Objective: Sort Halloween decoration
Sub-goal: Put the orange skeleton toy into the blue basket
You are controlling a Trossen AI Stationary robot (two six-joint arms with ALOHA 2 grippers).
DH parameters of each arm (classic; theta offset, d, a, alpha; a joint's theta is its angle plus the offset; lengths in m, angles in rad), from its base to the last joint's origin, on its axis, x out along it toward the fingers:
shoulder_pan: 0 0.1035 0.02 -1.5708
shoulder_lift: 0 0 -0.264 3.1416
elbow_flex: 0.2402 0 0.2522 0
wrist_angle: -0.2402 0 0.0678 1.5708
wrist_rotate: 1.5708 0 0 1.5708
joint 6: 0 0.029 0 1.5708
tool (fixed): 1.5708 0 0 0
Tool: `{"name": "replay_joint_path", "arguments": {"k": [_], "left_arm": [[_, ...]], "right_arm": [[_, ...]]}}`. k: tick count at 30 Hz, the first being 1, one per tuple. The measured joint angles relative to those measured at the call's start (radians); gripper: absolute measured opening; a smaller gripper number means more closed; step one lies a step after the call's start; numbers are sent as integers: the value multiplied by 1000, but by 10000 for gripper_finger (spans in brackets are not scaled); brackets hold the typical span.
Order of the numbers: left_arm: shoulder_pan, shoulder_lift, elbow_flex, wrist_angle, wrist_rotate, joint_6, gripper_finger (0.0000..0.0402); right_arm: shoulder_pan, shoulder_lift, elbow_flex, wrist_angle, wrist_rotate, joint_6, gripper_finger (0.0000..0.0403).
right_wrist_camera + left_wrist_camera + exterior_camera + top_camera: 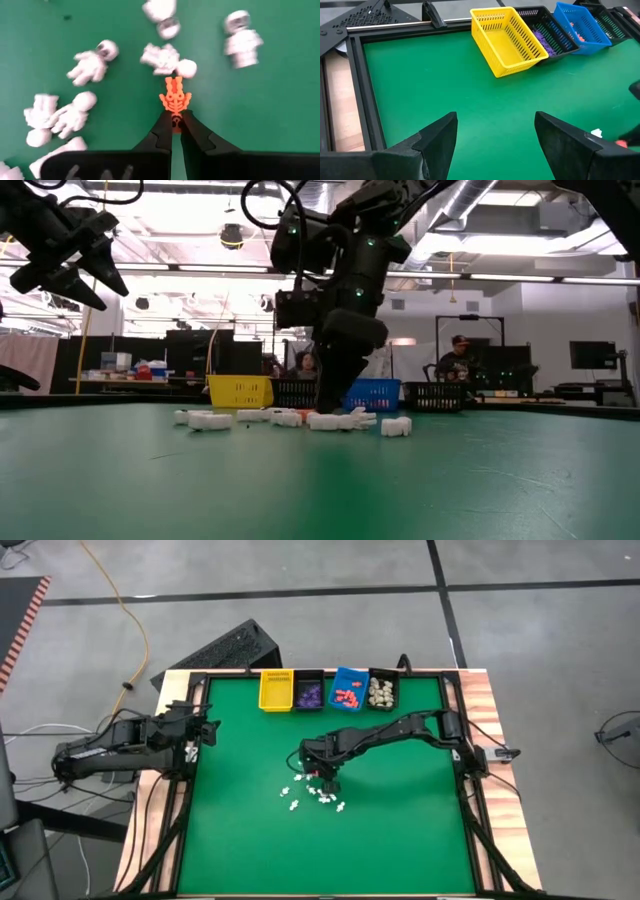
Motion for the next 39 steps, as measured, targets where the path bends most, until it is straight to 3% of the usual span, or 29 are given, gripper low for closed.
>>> {"name": "replay_joint_path", "arguments": {"k": [9, 16, 23, 33, 39], "left_arm": [[0, 0, 0, 0, 1, 2, 256], [0, 0, 0, -1, 2, 5, 256], [0, 0, 0, -3, 4, 2, 256], [0, 0, 0, -3, 5, -1, 256], [0, 0, 0, -3, 4, -1, 256]], "right_arm": [[-107, -111, 64, -129, -8, 7, 38], [-263, -254, 72, -208, 120, 12, 38], [-438, -301, 72, -226, 202, 29, 40], [-553, -252, 49, -156, 181, 21, 75], [-571, -225, 49, -158, 140, 10, 139]]}}
